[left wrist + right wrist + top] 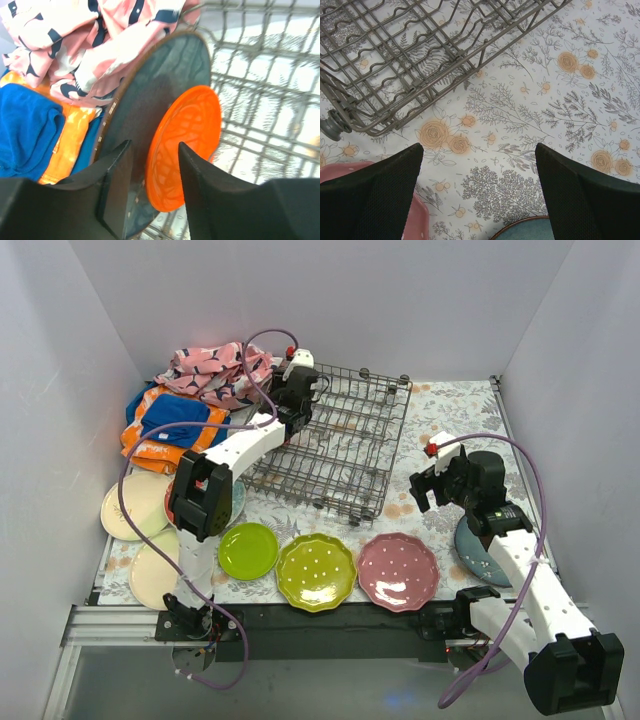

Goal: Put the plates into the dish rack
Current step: Insert the plate into the dish rack, then grab a plate with the right arm

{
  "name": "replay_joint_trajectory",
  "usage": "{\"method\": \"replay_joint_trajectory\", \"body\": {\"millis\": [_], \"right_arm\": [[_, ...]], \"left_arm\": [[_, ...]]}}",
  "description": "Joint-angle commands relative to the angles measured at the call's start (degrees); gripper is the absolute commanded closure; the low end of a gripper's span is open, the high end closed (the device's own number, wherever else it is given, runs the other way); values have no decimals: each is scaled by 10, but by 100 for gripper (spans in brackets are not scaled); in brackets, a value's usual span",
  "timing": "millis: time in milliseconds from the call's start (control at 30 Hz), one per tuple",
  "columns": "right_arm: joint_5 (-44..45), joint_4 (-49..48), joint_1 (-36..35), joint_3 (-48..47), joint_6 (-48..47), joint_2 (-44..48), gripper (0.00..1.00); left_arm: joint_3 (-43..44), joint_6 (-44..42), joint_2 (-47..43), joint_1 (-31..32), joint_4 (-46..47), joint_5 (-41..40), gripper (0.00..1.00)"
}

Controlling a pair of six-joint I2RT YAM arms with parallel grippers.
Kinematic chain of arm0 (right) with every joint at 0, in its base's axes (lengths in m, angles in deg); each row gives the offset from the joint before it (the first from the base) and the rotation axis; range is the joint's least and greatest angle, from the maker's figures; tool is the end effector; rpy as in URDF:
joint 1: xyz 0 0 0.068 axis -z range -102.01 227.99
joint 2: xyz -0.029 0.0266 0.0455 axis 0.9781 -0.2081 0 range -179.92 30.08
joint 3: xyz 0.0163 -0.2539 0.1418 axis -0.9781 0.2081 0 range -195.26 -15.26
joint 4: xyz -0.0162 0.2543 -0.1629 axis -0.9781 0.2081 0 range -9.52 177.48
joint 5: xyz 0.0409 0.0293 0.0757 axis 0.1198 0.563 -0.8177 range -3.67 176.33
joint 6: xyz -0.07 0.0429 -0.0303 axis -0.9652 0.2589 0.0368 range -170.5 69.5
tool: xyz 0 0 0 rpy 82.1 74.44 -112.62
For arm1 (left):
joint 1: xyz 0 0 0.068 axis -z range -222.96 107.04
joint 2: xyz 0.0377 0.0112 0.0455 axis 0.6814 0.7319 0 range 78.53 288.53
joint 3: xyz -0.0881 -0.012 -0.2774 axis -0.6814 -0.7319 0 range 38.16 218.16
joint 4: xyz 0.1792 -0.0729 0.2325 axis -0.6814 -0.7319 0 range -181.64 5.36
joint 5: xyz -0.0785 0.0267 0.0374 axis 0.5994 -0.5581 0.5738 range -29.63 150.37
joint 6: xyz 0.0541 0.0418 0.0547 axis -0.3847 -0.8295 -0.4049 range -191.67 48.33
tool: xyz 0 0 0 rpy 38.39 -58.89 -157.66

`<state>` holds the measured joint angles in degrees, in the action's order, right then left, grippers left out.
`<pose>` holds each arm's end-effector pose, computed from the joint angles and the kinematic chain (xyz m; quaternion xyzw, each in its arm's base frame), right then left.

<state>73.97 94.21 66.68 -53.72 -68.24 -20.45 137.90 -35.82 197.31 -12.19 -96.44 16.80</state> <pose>0.2608 0.0691 0.2652 -0.2666 0.8009 0.0615 0.5326 0.5088 -0.2408 0.2574 -0.2189 0.7986 0.0180 0.5603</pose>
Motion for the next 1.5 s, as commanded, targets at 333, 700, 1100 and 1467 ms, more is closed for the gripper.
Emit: {"method": "replay_joint_trajectory", "body": {"millis": [333, 700, 1100, 1467], "right_arm": [[-115, 124, 3, -35, -121, 23, 2], [-221, 310, 2, -66, -317, 22, 2], [-272, 383, 0, -67, -427, -90, 5], [-268, 375, 2, -120, -365, -280, 15]], "left_arm": [[30, 156, -179, 3, -176, 213, 39], [-120, 270, -359, 3, -222, 385, 34], [-345, 381, -555, 2, -171, 530, 33], [-459, 450, -639, 2, -117, 609, 33]]}}
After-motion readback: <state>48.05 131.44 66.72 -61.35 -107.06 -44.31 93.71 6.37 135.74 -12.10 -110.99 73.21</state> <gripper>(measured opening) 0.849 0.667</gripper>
